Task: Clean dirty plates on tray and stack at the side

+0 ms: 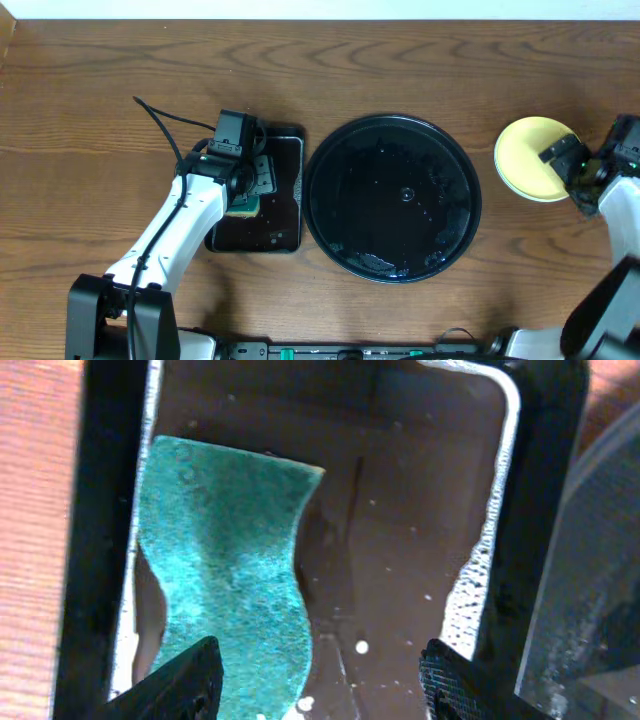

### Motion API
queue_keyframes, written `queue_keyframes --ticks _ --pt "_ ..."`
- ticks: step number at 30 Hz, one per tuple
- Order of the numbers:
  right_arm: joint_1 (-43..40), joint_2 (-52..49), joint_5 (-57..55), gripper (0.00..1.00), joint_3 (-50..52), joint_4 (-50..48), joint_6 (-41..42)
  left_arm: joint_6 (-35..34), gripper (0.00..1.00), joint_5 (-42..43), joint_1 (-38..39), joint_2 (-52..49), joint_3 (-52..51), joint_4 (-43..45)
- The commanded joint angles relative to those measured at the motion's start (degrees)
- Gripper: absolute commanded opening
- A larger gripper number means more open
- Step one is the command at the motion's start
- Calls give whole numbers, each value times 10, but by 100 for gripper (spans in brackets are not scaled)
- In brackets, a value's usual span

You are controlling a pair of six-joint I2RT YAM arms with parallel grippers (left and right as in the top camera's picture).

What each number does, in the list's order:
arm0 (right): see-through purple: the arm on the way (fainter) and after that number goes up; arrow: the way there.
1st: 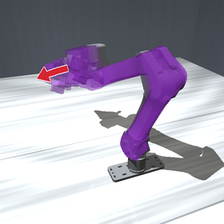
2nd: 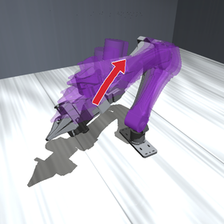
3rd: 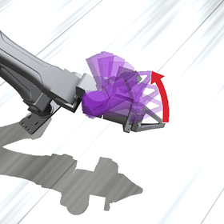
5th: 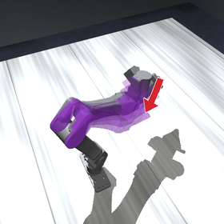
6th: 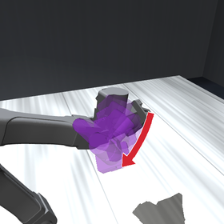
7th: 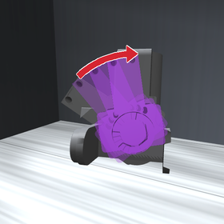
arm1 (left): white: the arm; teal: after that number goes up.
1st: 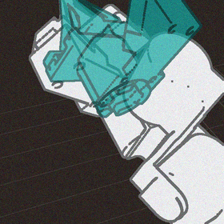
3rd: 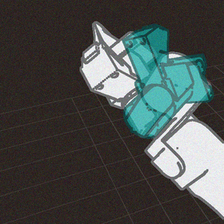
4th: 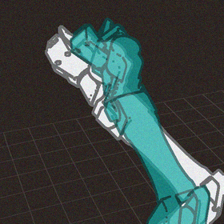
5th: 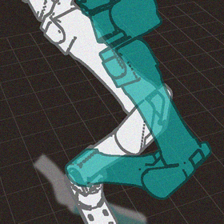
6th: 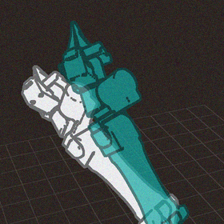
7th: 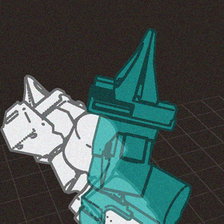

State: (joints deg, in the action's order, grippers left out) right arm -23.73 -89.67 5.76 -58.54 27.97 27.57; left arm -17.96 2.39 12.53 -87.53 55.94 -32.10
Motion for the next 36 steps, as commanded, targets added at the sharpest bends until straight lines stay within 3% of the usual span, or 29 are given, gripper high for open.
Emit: queue_keyframes --ticks 1,7,15,21,28,30,36 --pt "57 52 68 99 -2 -14 -110 1 68 -27 -1 15 19 -7" --pt "196 94 28 99 -2 12 -246 -8 77 -29 -31 32 87 -122" --pt "278 120 -29 99 -2 124 -231 7 77 12 -46 125 73 -230" --pt "280 209 -29 99 20 155 -223 30 78 13 -30 285 -14 -194" --pt "280 422 -19 99 154 75 -223 57 78 13 -15 529 -162 -97" --pt "279 479 -24 99 190 56 -223 57 89 8 -15 588 -190 -89" --pt "279 567 -25 99 235 93 -223 57 89 9 -15 665 -211 -108"
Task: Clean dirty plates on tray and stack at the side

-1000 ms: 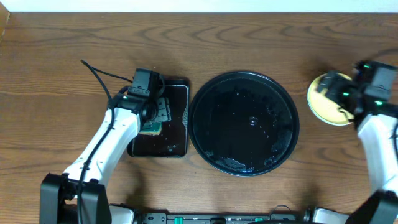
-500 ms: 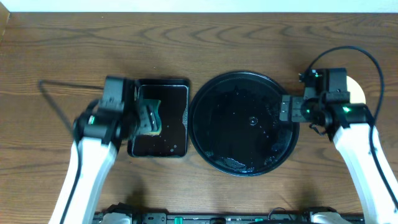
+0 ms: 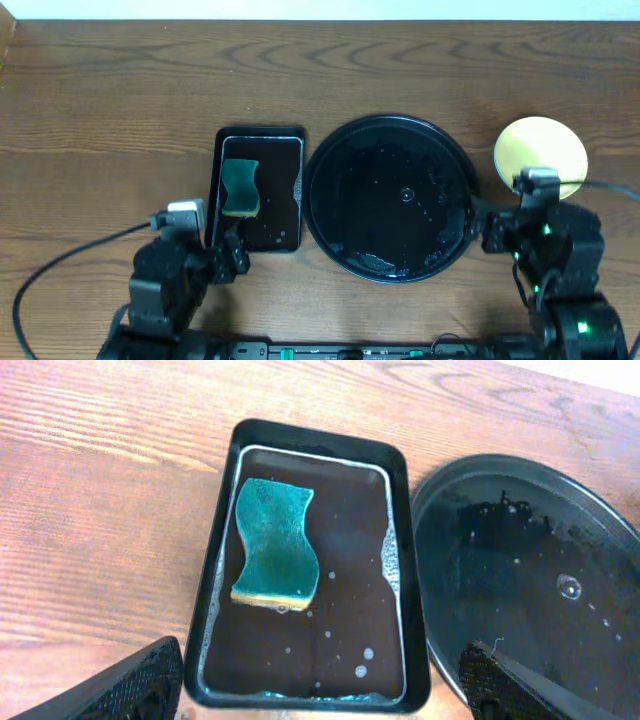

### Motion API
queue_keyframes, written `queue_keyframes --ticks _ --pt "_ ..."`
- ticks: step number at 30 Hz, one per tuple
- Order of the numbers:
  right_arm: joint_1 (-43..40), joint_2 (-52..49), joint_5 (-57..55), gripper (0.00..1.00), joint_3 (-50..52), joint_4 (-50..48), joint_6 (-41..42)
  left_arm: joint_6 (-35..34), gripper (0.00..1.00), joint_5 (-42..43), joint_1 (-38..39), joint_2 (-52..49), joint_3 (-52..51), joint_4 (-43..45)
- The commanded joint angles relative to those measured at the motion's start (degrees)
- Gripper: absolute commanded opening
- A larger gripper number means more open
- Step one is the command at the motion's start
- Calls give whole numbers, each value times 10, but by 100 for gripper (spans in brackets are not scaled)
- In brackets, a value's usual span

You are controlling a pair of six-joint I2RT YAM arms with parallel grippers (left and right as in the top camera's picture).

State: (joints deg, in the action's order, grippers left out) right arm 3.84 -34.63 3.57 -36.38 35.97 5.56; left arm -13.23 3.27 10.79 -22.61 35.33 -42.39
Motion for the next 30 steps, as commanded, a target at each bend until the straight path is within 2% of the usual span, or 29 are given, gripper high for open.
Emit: queue_keyframes --ticks 1,14,23,30 --pt "3 21 -3 99 13 29 -3 10 89 0 2 17 -5 -11" --pt "3 20 -3 99 13 185 -3 10 89 0 2 17 -5 -26" --pt "3 21 -3 99 13 198 -3 10 89 0 2 17 -5 -26" --pt "-2 119 -7 99 33 196 -5 10 89 0 2 17 -5 -26"
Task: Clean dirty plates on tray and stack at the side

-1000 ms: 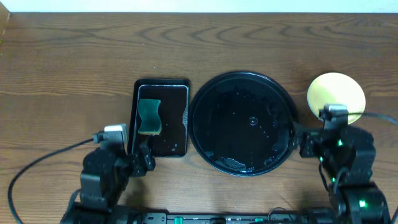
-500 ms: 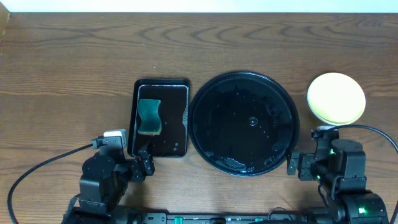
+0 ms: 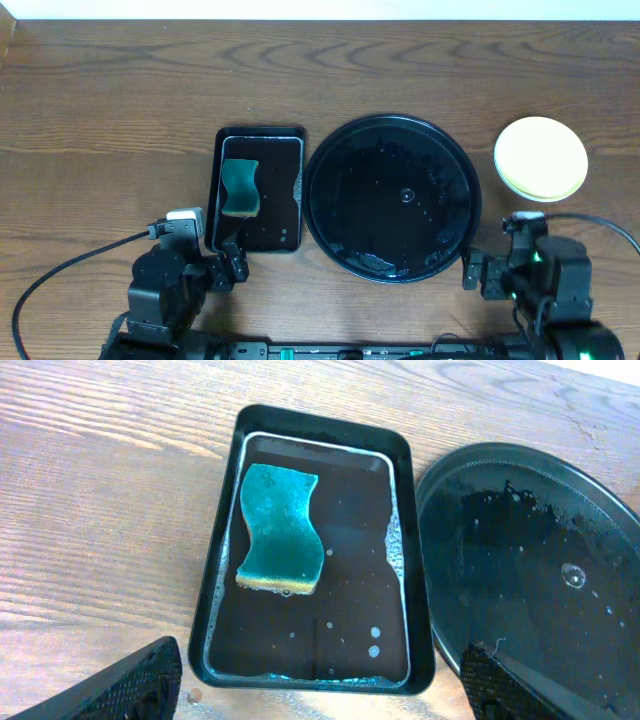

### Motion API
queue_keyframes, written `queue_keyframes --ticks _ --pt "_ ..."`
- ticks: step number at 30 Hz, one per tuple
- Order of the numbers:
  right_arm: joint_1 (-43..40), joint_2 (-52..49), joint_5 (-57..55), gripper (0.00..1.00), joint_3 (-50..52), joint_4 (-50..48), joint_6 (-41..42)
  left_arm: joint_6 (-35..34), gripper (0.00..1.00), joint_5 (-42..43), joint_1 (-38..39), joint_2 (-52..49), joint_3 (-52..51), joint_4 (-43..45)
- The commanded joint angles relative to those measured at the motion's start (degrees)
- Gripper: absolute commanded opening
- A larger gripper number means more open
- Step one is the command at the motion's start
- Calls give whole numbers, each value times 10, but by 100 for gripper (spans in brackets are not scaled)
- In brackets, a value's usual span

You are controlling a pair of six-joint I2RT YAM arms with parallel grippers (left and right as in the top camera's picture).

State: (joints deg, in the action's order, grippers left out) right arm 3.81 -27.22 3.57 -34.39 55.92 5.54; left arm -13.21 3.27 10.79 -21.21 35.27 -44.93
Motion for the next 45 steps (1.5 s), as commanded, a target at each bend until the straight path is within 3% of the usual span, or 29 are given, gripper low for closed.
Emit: queue_keyframes --ticks 1,9,22,27,45 --pt "-4 70 -8 99 22 -10 -5 9 89 0 2 3 -4 0" --pt "-15 239 -7 99 143 -186 -4 9 90 0 2 3 -4 0" --pt "-16 269 -18 99 340 -596 -30 9 90 0 2 3 -4 0" --pt "-16 269 -21 99 341 -544 -118 9 90 0 2 3 -4 0" --pt "-16 269 -21 99 341 -517 -133 9 90 0 2 3 -4 0"
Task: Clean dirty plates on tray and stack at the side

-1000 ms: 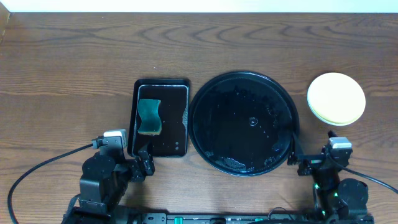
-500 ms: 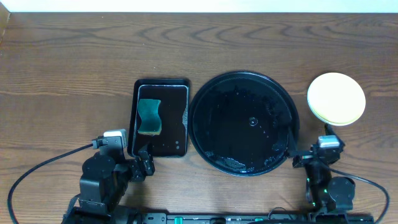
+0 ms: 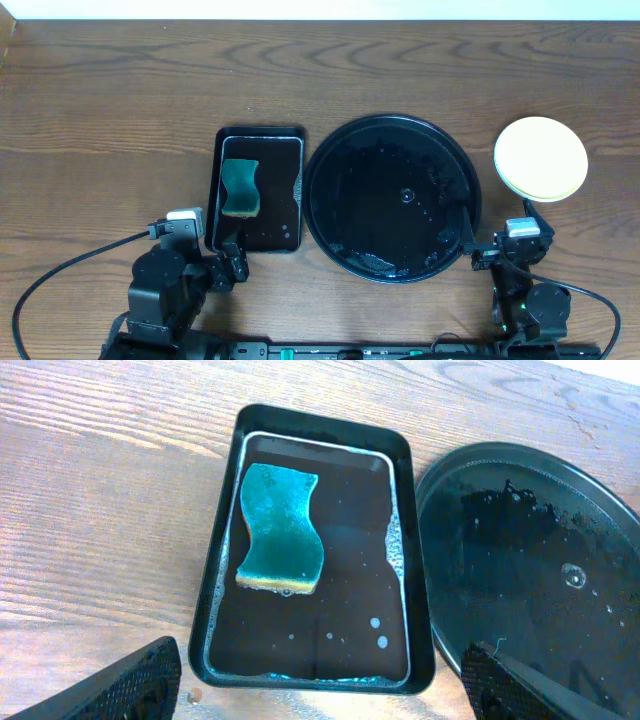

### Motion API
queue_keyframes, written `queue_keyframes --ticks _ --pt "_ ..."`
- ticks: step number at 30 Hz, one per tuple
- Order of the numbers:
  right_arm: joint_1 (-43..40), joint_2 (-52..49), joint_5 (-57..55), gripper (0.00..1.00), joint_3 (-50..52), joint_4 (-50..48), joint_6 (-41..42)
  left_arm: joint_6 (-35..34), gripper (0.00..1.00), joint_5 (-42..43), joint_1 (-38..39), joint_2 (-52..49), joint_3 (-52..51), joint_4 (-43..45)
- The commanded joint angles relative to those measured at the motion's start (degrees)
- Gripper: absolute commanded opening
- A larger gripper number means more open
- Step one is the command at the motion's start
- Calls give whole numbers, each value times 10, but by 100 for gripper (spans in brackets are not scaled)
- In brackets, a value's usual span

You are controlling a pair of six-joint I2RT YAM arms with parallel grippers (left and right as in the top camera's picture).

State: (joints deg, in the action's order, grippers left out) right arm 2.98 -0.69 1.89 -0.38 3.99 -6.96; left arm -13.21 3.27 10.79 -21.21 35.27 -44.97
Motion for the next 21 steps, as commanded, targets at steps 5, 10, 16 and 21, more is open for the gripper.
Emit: queue_keyframes --ticks 5,10,16,21 --pt "-7 3 -4 99 1 2 -8 9 90 0 2 3 -4 0" --pt "-7 3 -4 99 1 2 -8 9 90 0 2 3 -4 0" --pt "-7 3 -4 99 1 2 -8 9 90 0 2 3 -4 0" --pt "-7 3 -4 99 1 2 -8 9 90 2 2 3 -4 -10"
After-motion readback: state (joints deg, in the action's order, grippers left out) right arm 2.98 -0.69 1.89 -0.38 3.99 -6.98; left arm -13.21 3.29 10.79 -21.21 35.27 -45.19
